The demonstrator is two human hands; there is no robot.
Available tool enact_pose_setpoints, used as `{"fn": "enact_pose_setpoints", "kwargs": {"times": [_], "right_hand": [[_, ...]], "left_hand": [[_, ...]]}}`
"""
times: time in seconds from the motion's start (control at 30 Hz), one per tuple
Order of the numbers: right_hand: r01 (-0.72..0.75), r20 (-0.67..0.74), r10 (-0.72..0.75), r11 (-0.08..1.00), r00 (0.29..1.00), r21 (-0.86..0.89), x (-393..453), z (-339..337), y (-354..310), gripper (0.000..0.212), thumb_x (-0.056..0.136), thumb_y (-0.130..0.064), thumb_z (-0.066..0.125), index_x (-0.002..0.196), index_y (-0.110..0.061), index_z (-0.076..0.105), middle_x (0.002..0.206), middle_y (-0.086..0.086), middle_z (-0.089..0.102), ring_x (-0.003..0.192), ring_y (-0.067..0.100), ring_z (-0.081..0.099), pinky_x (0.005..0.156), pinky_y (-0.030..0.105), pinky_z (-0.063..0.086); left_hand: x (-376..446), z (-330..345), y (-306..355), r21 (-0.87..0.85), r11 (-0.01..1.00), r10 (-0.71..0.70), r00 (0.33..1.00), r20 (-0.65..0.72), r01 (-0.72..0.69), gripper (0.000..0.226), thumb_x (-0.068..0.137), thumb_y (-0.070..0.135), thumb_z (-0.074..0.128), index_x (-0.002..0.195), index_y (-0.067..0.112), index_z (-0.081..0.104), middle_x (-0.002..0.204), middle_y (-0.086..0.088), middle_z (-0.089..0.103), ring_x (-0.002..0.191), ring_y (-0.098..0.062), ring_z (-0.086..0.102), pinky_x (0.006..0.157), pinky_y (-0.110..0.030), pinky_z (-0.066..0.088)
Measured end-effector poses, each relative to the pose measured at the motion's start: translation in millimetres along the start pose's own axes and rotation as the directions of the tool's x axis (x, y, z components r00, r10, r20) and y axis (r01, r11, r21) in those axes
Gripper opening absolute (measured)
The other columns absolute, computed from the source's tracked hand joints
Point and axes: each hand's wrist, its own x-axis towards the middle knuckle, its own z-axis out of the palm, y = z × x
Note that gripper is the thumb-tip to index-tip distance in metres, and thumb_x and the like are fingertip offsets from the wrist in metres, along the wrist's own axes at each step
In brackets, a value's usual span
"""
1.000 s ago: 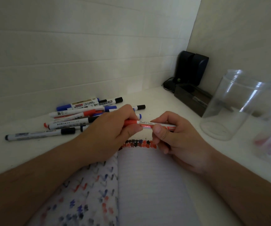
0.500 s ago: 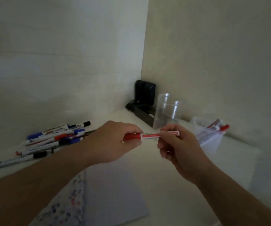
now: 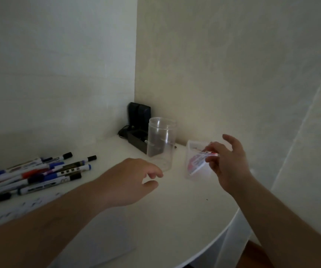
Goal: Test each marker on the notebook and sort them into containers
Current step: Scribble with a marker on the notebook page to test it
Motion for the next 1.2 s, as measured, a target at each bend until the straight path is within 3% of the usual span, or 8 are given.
{"fn": "enact_pose_setpoints", "kwargs": {"times": [0.17,0.37,0.57,0.83,0.9,1.07,1.13,1.2], "right_hand": [[0.092,0.247,-0.045,0.979,0.968,-0.183,-32,51,24,0.024,0.096,-0.002,0.061,0.113,-0.019,0.064,0.071,0.012,0.066,0.054,0.021,0.054,0.052,0.031,0.042],[0.268,0.675,0.073,0.883,0.734,-0.387,-80,153,61,0.015,0.097,-0.017,0.069,0.107,-0.027,0.067,0.077,0.001,0.073,0.058,0.015,0.062,0.054,0.026,0.051],[0.509,0.799,0.112,0.716,0.591,-0.477,-84,238,100,0.018,0.095,-0.030,0.071,0.110,-0.038,0.067,0.090,-0.010,0.069,0.065,0.005,0.067,0.059,0.018,0.054],[0.617,0.797,0.070,0.594,0.600,-0.517,-80,240,129,0.018,0.099,-0.033,0.066,0.115,-0.041,0.066,0.080,-0.009,0.067,0.075,0.006,0.063,0.068,0.015,0.047],[0.641,0.810,0.038,0.590,0.586,-0.492,-83,236,125,0.023,0.099,-0.032,0.066,0.119,-0.043,0.065,0.079,-0.009,0.065,0.075,0.008,0.062,0.072,0.020,0.051],[0.853,0.893,-0.095,0.356,0.439,-0.381,-87,237,122,0.035,0.094,-0.036,0.067,0.127,-0.048,0.064,0.074,-0.012,0.060,0.073,0.008,0.057,0.075,0.033,0.053],[0.840,0.889,-0.132,0.412,0.439,-0.354,-88,237,122,0.018,0.093,-0.038,0.069,0.111,-0.040,0.072,0.077,-0.010,0.068,0.072,0.008,0.062,0.075,0.035,0.054],[0.776,0.866,-0.144,0.530,0.480,-0.342,-89,234,120,0.012,0.091,-0.036,0.073,0.103,-0.036,0.077,0.084,-0.008,0.073,0.077,0.007,0.067,0.074,0.029,0.055]], "left_hand": [[-42,-18,-58,0.056,0.988,-0.147,0.987,0.063,0.144,0.022,0.096,0.042,0.059,0.116,0.048,0.066,0.107,0.023,0.062,0.095,0.005,0.058,0.088,-0.023,0.050],[-97,-50,-133,0.171,0.944,-0.281,0.959,-0.036,0.283,0.020,0.095,0.032,0.063,0.111,0.039,0.073,0.114,0.021,0.068,0.103,0.002,0.058,0.097,-0.028,0.050],[-121,-54,-181,0.360,0.822,-0.380,0.896,-0.230,0.441,0.022,0.093,0.040,0.063,0.113,0.037,0.071,0.111,0.010,0.069,0.099,-0.009,0.058,0.091,-0.032,0.050],[-122,-41,-179,0.441,0.732,-0.450,0.854,-0.260,0.520,0.033,0.097,0.061,0.046,0.110,0.037,0.065,0.106,0.010,0.053,0.099,-0.010,0.045,0.083,-0.030,0.041],[-121,-39,-176,0.517,0.698,-0.402,0.869,-0.289,0.495,0.036,0.096,0.061,0.044,0.110,0.035,0.064,0.111,0.007,0.055,0.105,-0.014,0.046,0.090,-0.034,0.040],[-114,-44,-157,0.574,0.783,0.044,0.898,-0.437,0.241,0.030,0.099,0.051,0.052,0.101,0.026,0.070,0.098,0.003,0.071,0.088,-0.023,0.061,0.080,-0.040,0.042],[-113,-43,-145,0.508,0.855,0.200,0.839,-0.506,0.103,0.025,0.097,0.045,0.063,0.106,0.024,0.072,0.101,0.003,0.073,0.090,-0.021,0.063,0.080,-0.041,0.045],[-113,-40,-135,0.228,0.973,0.105,0.815,-0.569,0.034,0.039,0.091,0.046,0.070,0.124,0.026,0.062,0.112,0.010,0.068,0.099,-0.011,0.061,0.089,-0.034,0.047]]}}
